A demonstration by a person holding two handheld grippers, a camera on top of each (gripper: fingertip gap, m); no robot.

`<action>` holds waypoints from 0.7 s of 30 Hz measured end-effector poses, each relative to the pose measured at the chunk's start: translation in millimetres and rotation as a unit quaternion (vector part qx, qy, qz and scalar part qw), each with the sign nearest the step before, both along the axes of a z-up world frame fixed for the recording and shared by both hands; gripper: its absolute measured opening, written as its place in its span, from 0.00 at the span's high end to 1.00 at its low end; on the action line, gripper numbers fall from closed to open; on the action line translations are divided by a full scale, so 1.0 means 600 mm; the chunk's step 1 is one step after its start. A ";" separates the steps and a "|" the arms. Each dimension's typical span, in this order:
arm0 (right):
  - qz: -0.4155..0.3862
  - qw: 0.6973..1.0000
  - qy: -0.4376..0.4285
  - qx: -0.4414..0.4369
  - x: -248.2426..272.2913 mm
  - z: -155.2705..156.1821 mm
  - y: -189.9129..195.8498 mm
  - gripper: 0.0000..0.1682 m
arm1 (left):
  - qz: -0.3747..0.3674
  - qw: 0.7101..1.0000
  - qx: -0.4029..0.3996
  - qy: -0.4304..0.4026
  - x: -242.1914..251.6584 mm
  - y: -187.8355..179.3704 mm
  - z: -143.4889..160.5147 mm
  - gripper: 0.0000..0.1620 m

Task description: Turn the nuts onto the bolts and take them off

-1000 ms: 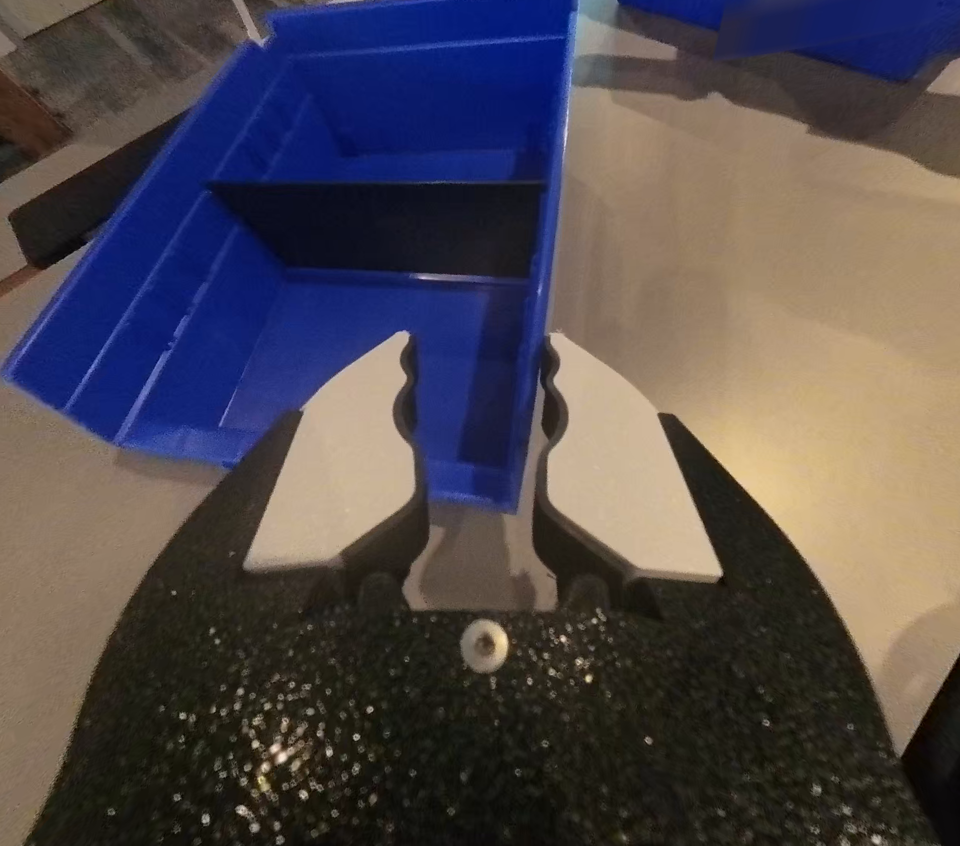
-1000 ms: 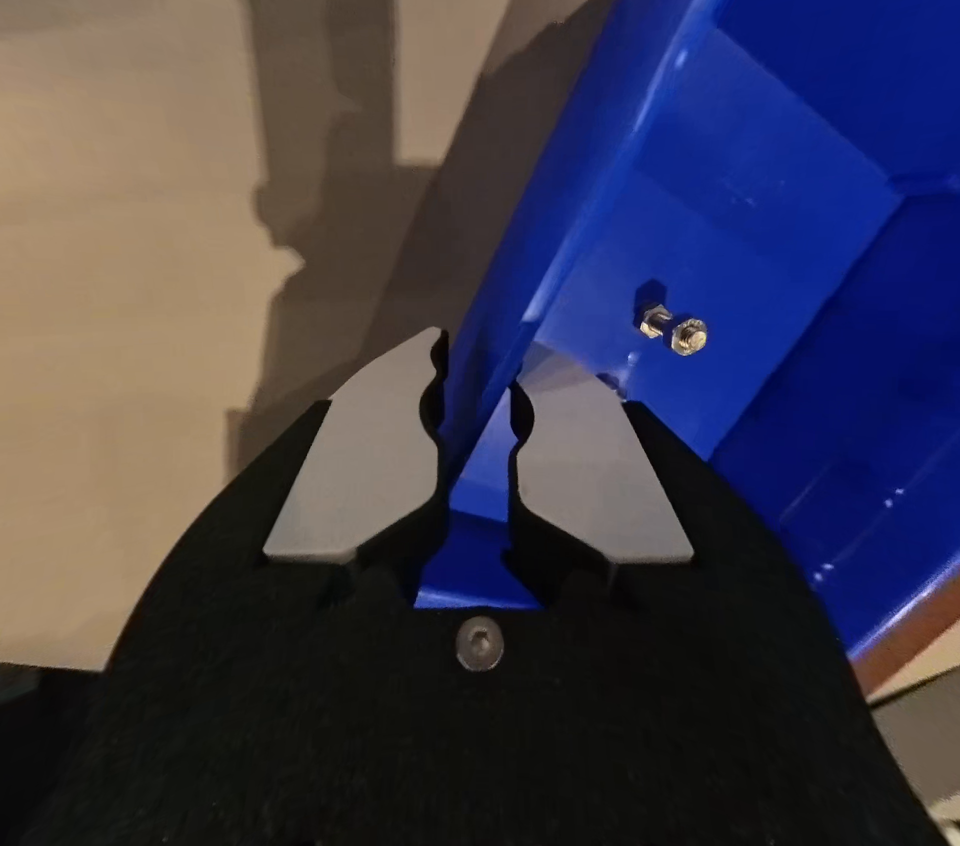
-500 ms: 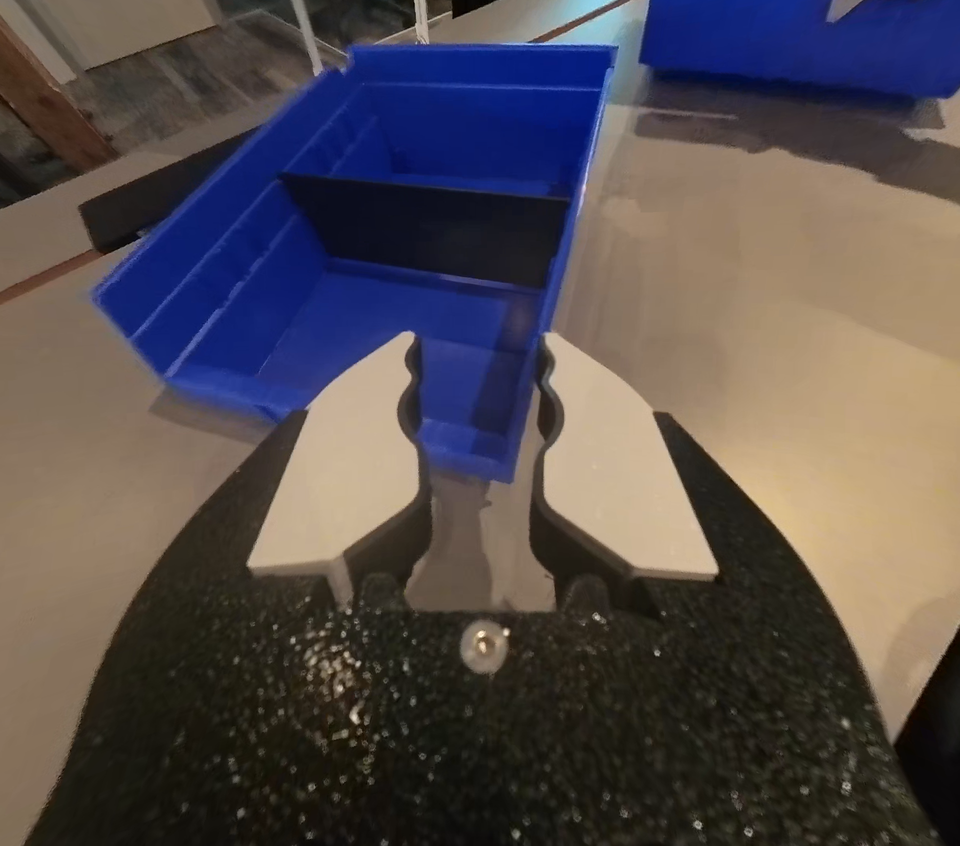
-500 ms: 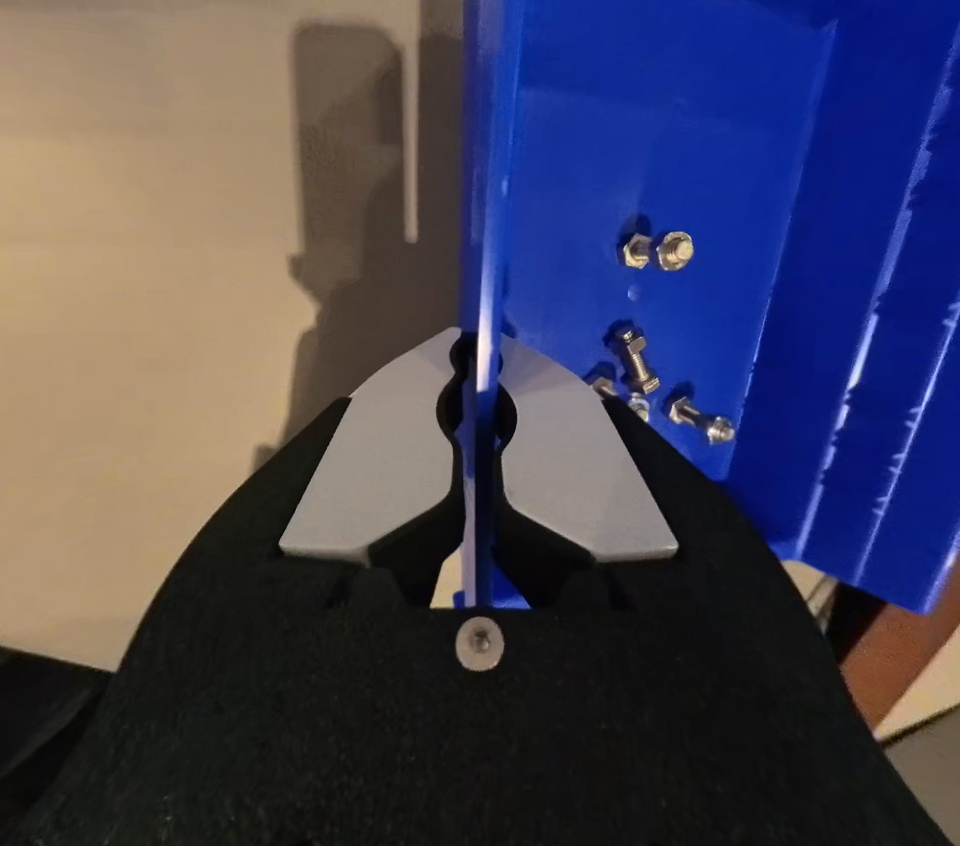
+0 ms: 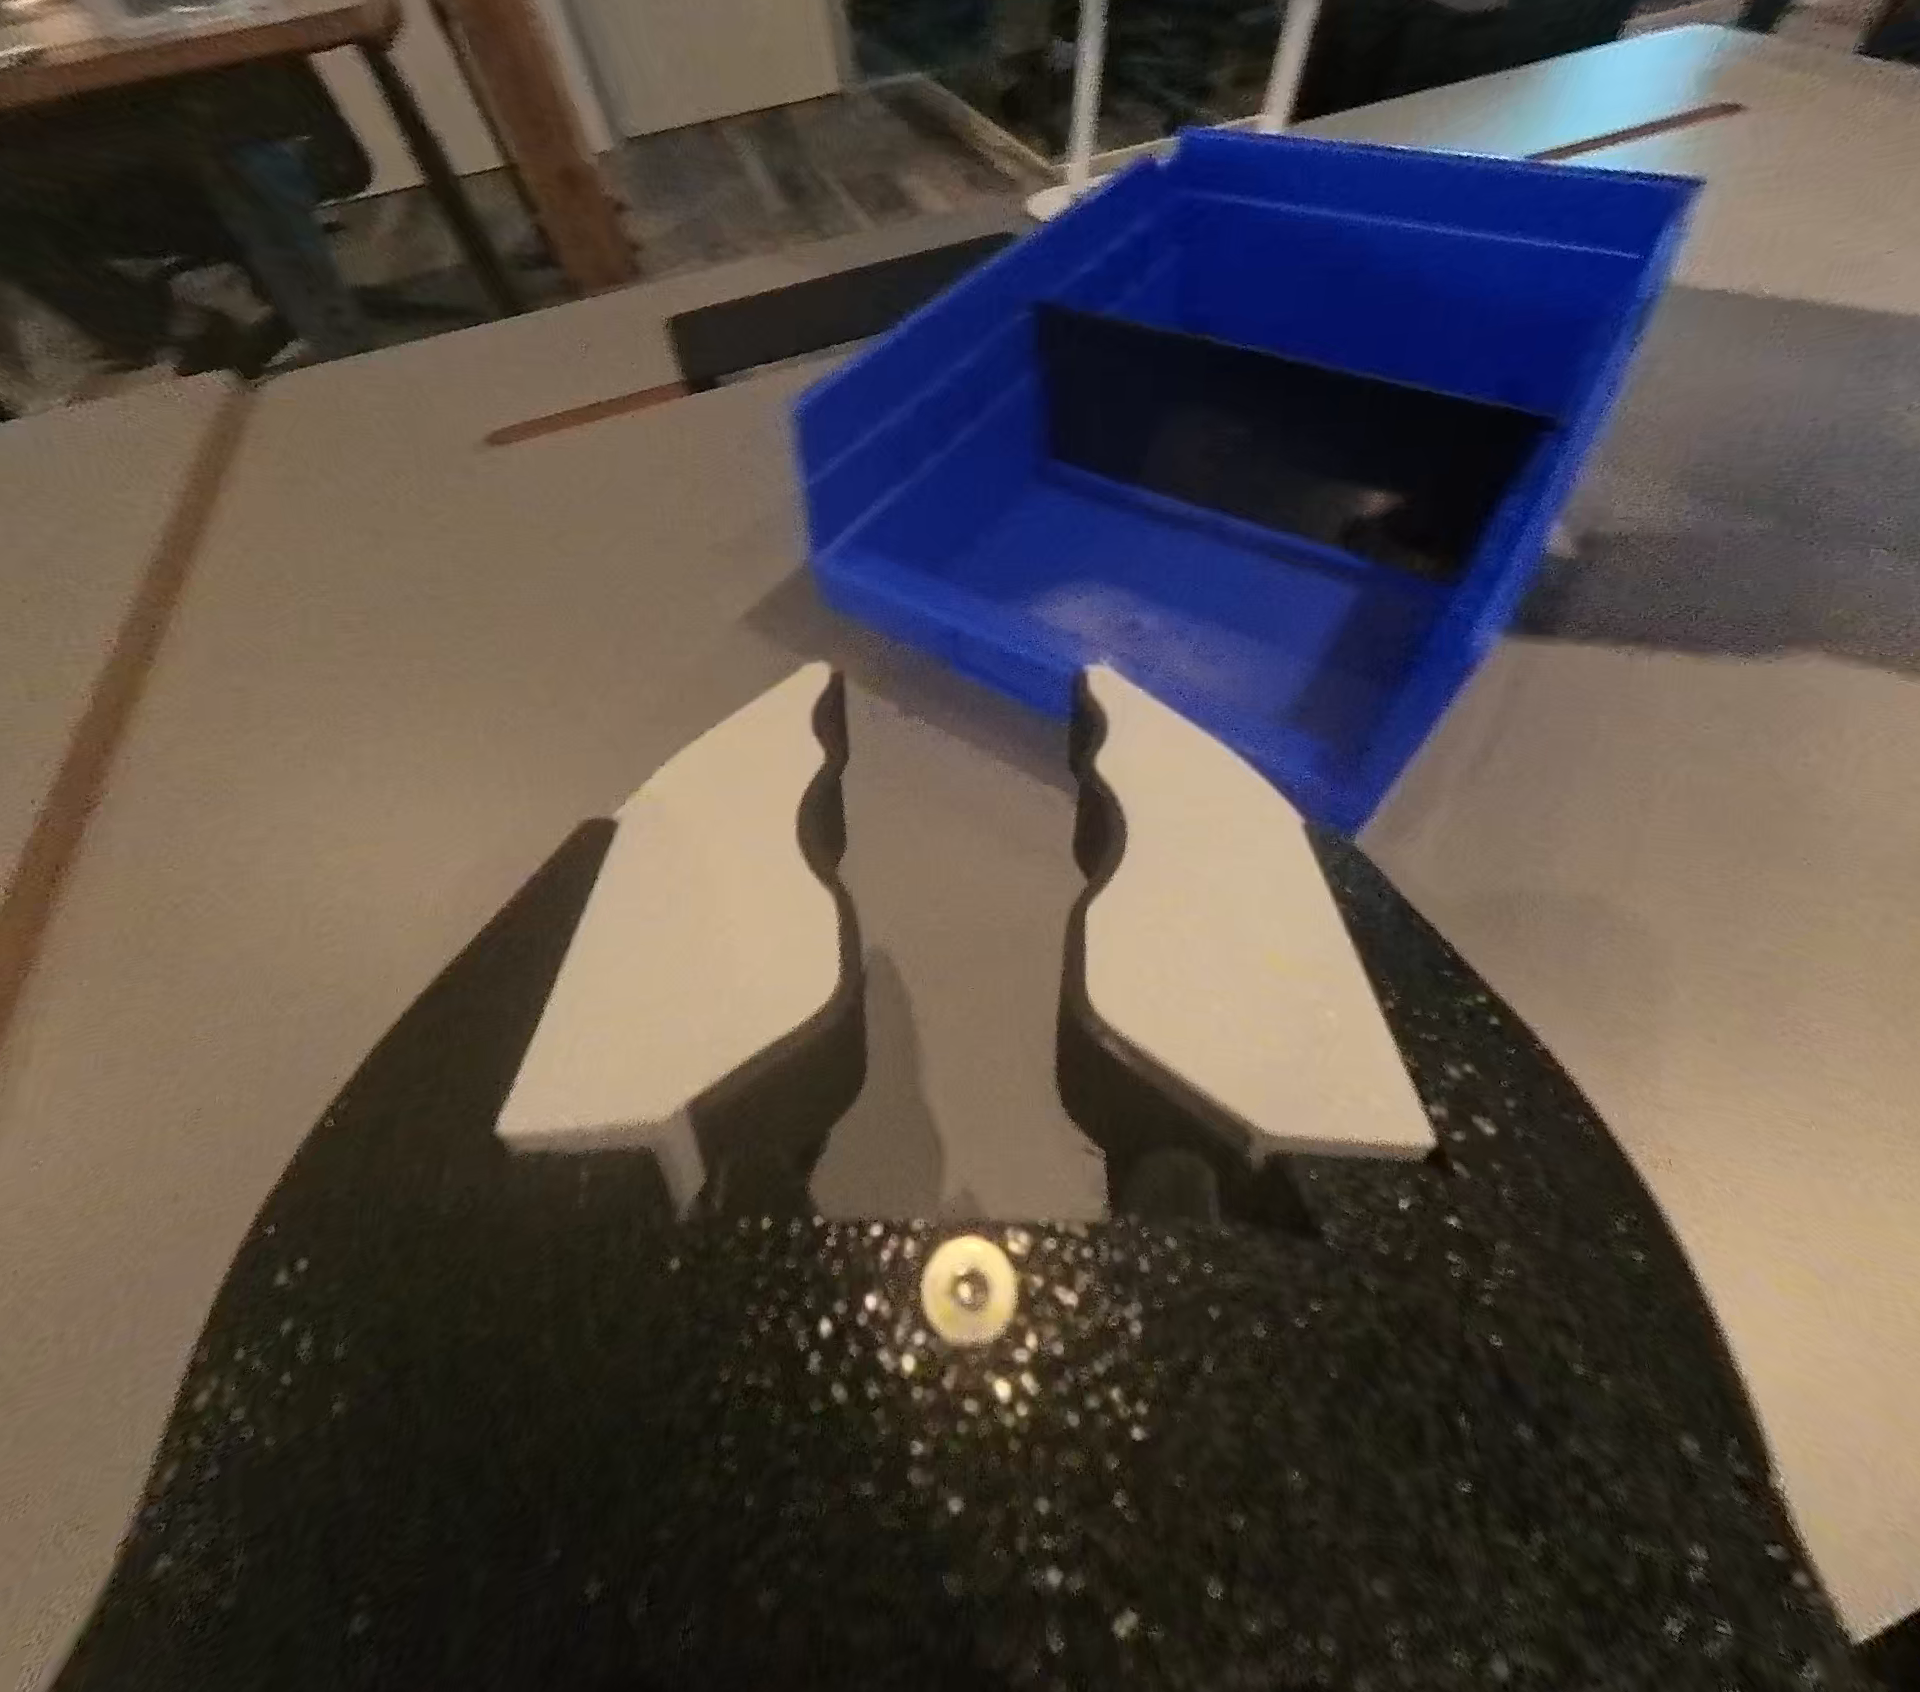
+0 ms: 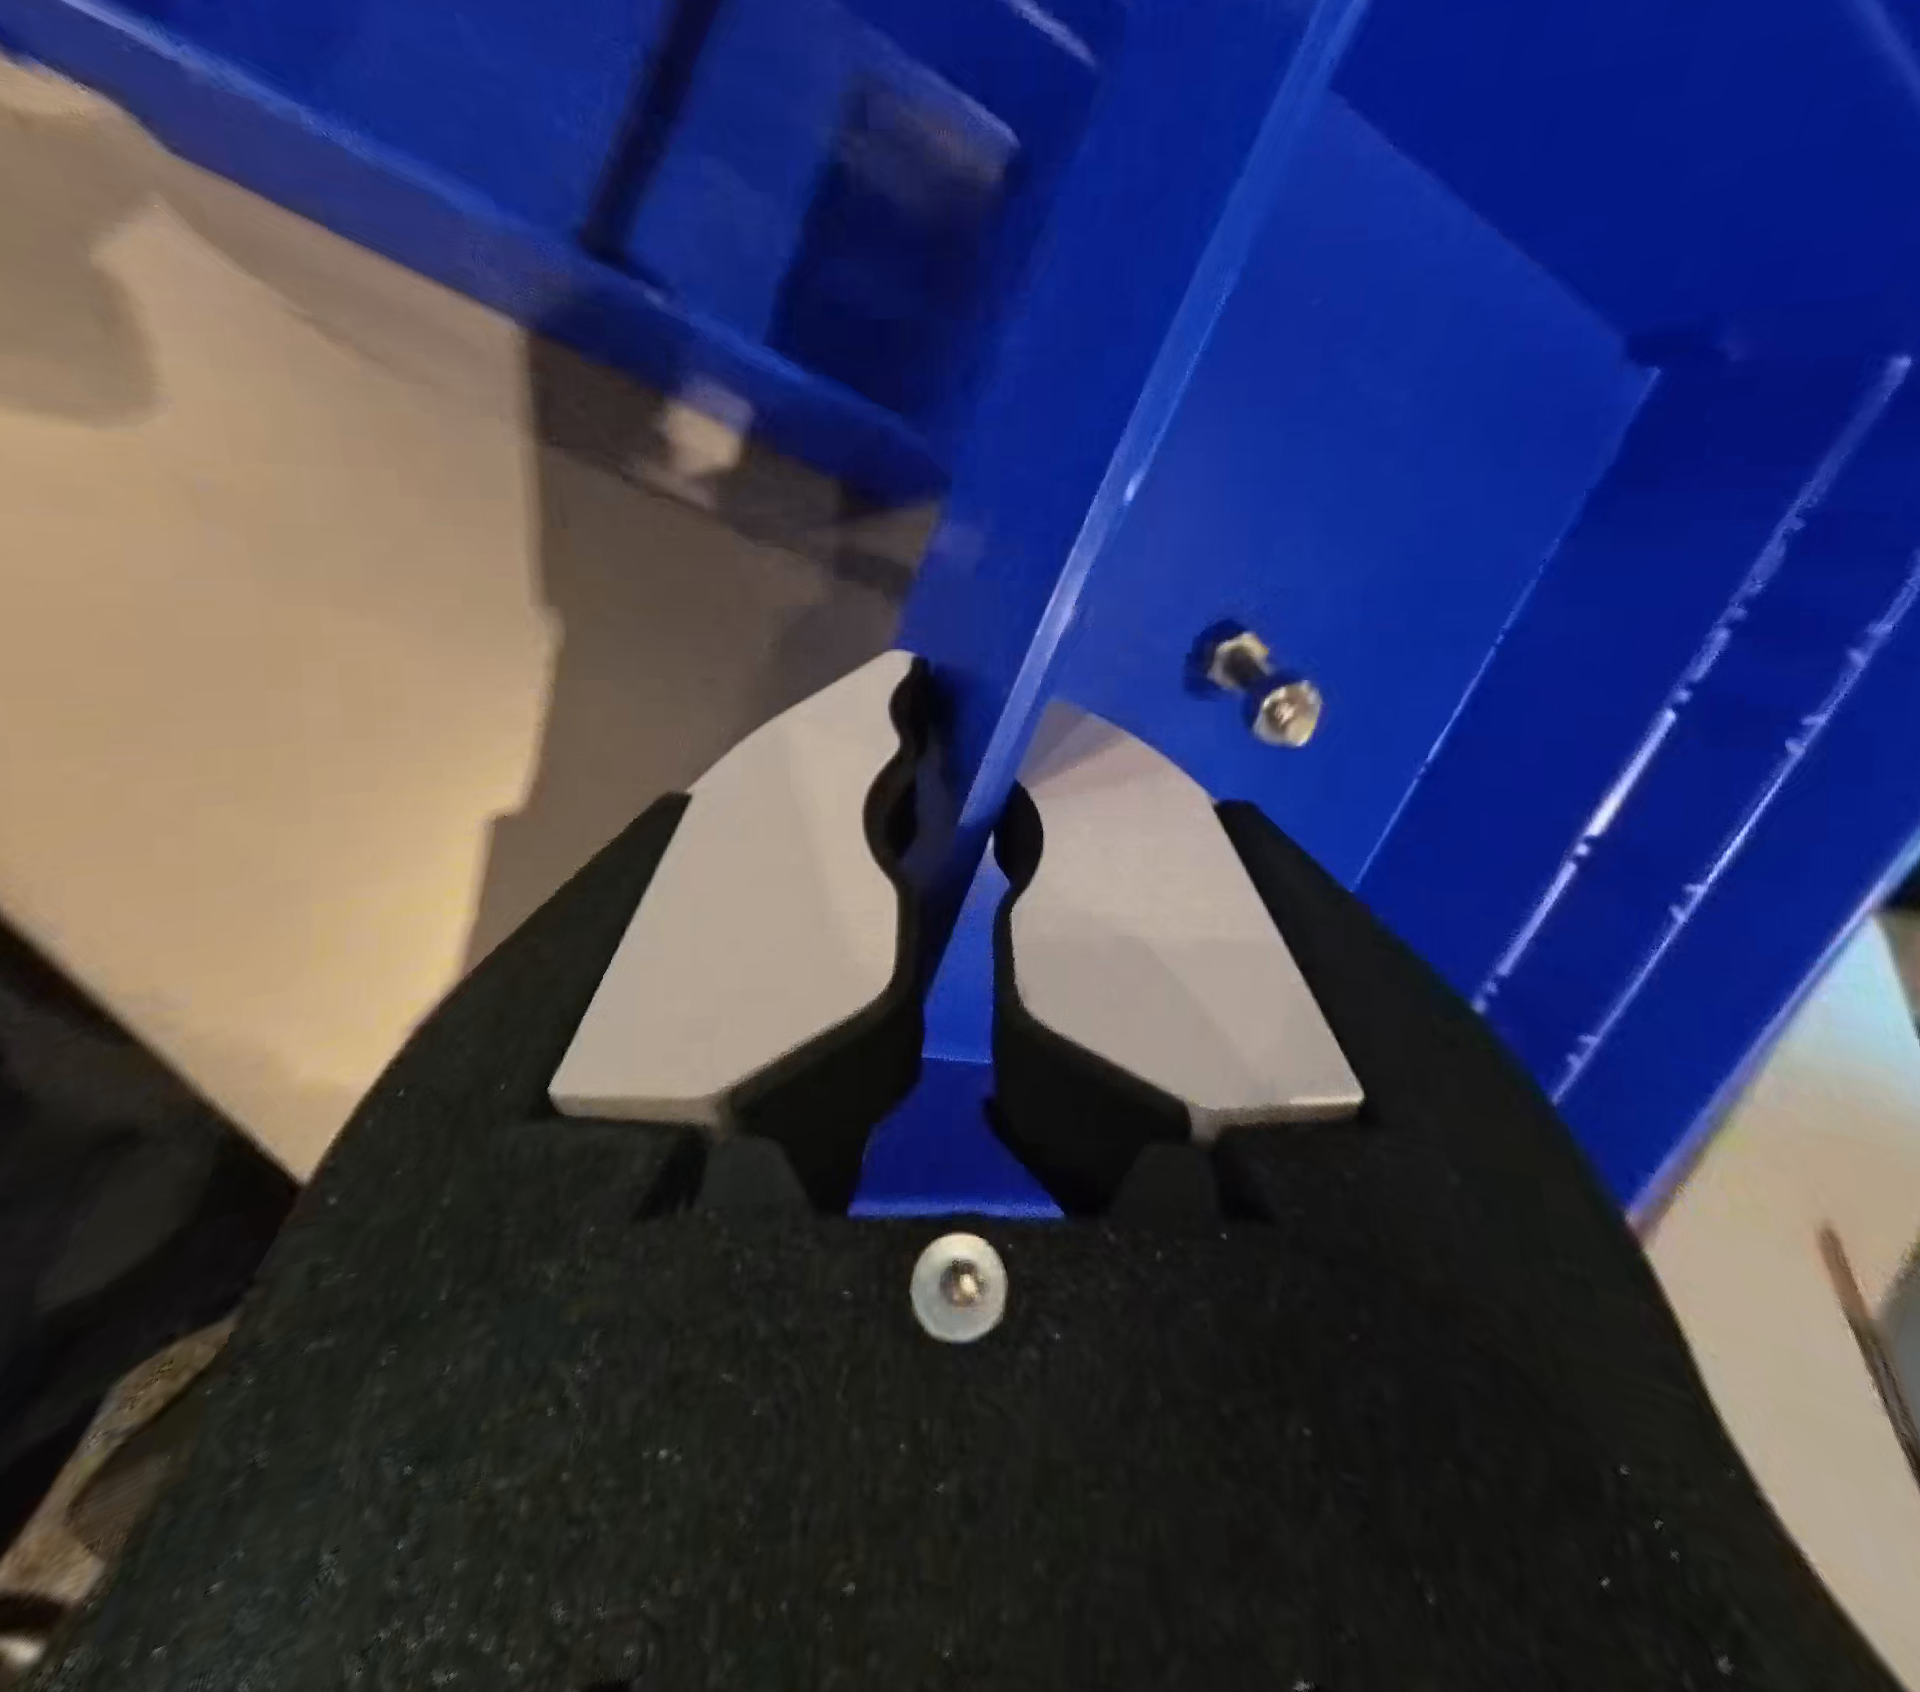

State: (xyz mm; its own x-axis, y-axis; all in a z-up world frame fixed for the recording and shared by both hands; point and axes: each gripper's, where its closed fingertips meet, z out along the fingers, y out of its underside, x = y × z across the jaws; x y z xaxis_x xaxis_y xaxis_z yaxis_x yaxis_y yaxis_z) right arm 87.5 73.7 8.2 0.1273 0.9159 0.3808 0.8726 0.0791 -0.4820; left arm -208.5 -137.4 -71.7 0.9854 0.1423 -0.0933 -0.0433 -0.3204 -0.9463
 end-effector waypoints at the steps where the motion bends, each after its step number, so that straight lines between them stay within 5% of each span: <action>1: 0.026 1.000 0.006 -0.012 -0.031 0.012 -0.020 0.95 | 0.015 1.000 0.002 -0.002 -0.012 -0.011 0.002 0.75; 11: 0.168 0.985 -0.048 0.005 -0.264 0.030 -0.144 0.95 | 0.074 0.997 0.002 -0.029 -0.078 -0.087 -0.014 0.76; 21: 0.257 0.963 -0.065 -0.039 -0.540 0.009 -0.329 0.96 | 0.228 0.973 0.041 -0.020 -0.175 -0.220 0.003 0.76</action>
